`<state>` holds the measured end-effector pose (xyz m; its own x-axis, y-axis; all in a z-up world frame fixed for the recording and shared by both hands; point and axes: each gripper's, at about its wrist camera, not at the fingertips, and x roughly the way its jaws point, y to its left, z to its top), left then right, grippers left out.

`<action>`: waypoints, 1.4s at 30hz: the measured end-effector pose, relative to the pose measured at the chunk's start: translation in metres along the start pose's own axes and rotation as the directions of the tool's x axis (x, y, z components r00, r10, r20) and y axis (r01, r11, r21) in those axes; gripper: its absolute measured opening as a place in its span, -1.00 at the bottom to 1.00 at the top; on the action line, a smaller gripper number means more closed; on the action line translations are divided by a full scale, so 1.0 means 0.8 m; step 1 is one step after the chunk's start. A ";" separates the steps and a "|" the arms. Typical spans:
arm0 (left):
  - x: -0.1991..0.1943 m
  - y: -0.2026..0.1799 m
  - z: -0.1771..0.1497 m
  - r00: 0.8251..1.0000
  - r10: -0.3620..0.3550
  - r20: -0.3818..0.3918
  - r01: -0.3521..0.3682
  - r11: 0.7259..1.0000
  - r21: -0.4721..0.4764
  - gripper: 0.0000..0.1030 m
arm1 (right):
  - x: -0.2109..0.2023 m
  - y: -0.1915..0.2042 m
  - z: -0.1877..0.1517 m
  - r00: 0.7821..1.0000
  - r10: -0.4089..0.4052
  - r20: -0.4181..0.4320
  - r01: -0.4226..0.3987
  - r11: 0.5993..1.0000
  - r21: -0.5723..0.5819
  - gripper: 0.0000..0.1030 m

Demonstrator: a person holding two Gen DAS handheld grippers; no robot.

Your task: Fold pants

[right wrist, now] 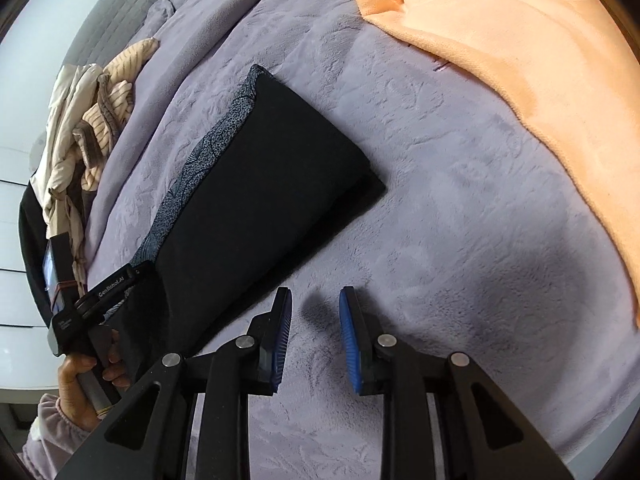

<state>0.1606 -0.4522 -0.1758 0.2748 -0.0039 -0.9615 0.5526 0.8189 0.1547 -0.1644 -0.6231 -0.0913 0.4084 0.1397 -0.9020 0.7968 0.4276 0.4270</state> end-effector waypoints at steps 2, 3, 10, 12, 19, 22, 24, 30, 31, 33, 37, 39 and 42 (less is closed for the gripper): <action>-0.004 -0.007 -0.006 1.000 0.002 -0.002 -0.002 1.000 0.020 1.00 | 0.002 -0.001 -0.002 1.000 0.012 -0.011 -0.012 1.000 0.006 -0.47; -0.005 -0.010 -0.008 1.000 0.001 -0.004 -0.001 1.000 0.024 1.00 | 0.003 -0.001 -0.002 1.000 0.017 -0.014 -0.017 1.000 0.009 -0.47; -0.007 -0.020 -0.022 1.000 0.010 -0.006 -0.010 1.000 0.020 1.00 | 0.007 0.000 -0.002 0.998 0.057 -0.018 -0.056 0.998 0.033 -0.33; -0.007 -0.018 -0.020 1.000 0.011 -0.006 -0.011 1.000 0.023 1.00 | 0.008 0.000 -0.001 0.998 0.067 -0.016 -0.066 0.997 0.035 -0.24; -0.045 -0.031 -0.027 0.997 -0.083 -0.001 0.083 0.997 -0.001 1.00 | 0.010 0.001 0.003 0.983 0.184 0.002 -0.184 0.981 0.060 -0.02; -0.065 -0.039 -0.040 0.985 -0.170 -0.001 0.170 0.985 0.018 1.00 | 0.019 -0.004 0.008 0.969 0.245 0.024 -0.246 0.965 0.095 0.12; -0.056 -0.058 -0.057 0.983 -0.179 -0.038 0.181 0.982 0.055 1.00 | 0.029 -0.012 0.010 0.963 0.267 0.035 -0.269 0.953 0.138 0.12; -0.048 -0.071 -0.085 0.989 -0.150 0.005 0.149 0.986 0.080 1.00 | 0.052 -0.030 0.018 0.920 0.368 0.137 -0.390 0.895 0.218 0.12; -0.049 -0.072 -0.085 0.988 -0.153 0.000 0.153 0.985 0.078 1.00 | 0.058 -0.028 0.020 0.911 0.383 0.153 -0.409 0.885 0.221 0.12; -0.051 -0.072 -0.084 0.988 -0.153 -0.013 0.153 0.984 0.086 1.00 | 0.076 -0.020 0.027 0.893 0.416 0.172 -0.448 0.860 0.245 0.12; -0.077 -0.058 -0.063 0.988 -0.151 0.011 0.150 0.986 0.067 0.64 | 0.087 -0.006 0.040 0.873 0.454 0.179 -0.488 0.816 0.310 -0.70; -0.085 -0.050 -0.044 0.989 -0.131 0.066 0.128 0.991 0.038 0.65 | 0.069 0.012 0.042 0.875 0.452 0.174 -0.482 0.846 0.226 -0.71; -0.064 -0.055 -0.012 0.992 -0.100 0.079 0.100 0.995 0.009 0.65 | 0.049 0.038 0.045 0.878 0.449 0.164 -0.470 0.874 0.125 -0.72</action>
<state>0.1147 -0.4823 -0.1358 0.2795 -0.1313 -0.9511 0.5846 0.8091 0.0601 -0.1079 -0.6365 -0.1115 0.7896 0.1681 -0.5901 0.5599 0.1958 0.8051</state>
